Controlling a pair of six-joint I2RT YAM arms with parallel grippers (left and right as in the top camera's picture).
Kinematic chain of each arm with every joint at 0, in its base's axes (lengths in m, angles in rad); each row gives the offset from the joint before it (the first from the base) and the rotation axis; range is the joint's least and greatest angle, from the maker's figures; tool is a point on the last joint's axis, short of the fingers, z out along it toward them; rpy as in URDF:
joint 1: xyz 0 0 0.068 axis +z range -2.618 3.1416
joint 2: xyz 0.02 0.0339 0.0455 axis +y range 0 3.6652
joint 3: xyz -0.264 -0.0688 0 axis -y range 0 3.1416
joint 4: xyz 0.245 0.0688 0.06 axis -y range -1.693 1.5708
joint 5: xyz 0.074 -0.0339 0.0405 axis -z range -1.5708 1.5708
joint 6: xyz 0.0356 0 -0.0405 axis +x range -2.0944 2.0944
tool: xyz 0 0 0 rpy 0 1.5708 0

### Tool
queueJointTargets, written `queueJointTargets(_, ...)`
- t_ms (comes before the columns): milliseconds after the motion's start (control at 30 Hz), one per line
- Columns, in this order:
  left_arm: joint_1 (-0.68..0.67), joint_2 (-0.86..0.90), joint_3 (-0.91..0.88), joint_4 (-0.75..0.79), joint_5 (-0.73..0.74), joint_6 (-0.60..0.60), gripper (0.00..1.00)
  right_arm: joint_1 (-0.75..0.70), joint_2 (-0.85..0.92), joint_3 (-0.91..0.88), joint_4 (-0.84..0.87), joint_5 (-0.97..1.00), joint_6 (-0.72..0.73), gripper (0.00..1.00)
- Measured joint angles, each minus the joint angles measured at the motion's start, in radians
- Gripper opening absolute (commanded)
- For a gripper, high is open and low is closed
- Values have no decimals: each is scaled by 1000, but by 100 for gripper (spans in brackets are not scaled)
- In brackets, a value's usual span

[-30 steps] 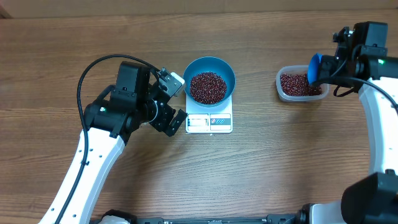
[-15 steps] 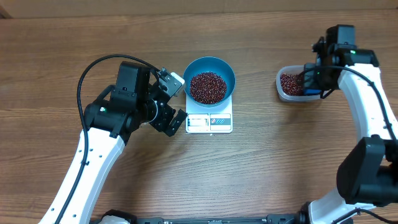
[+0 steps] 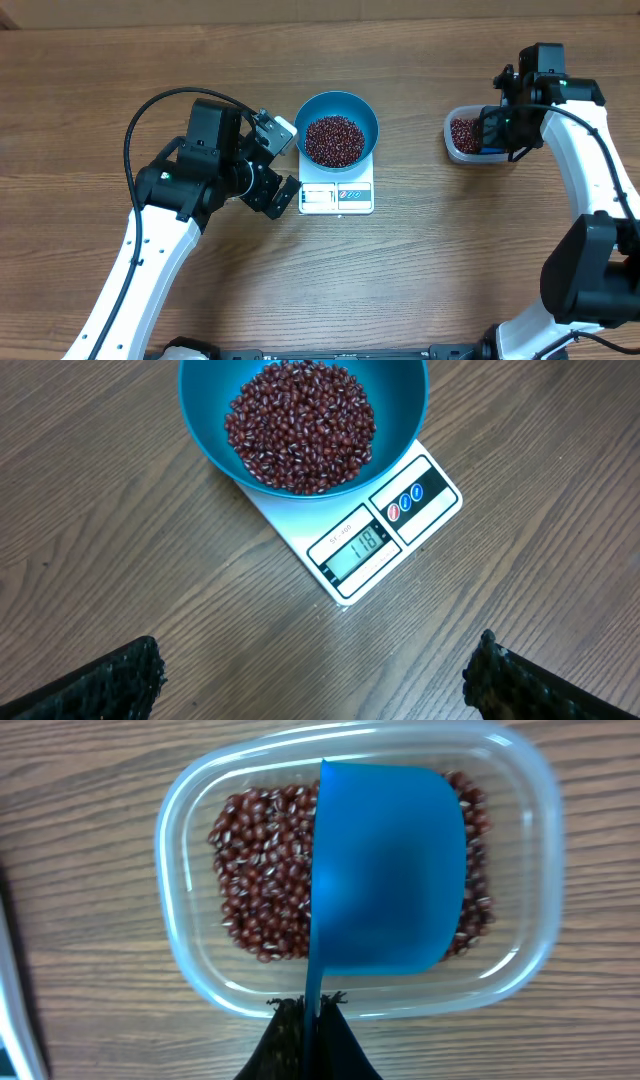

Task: Scoop item into bowl and weigh 150g on scale
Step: 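Dip the scoop into the beans and scoop a small amount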

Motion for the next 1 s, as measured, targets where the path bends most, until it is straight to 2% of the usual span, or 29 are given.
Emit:
queueJointTargets(433,0,0,0,0,0,0,100,-23,19,0,-29,-234,-53,4)
queueJointTargets(1000,0,0,0,0,0,0,100,-283,24,0,-80,-568,-53,4)
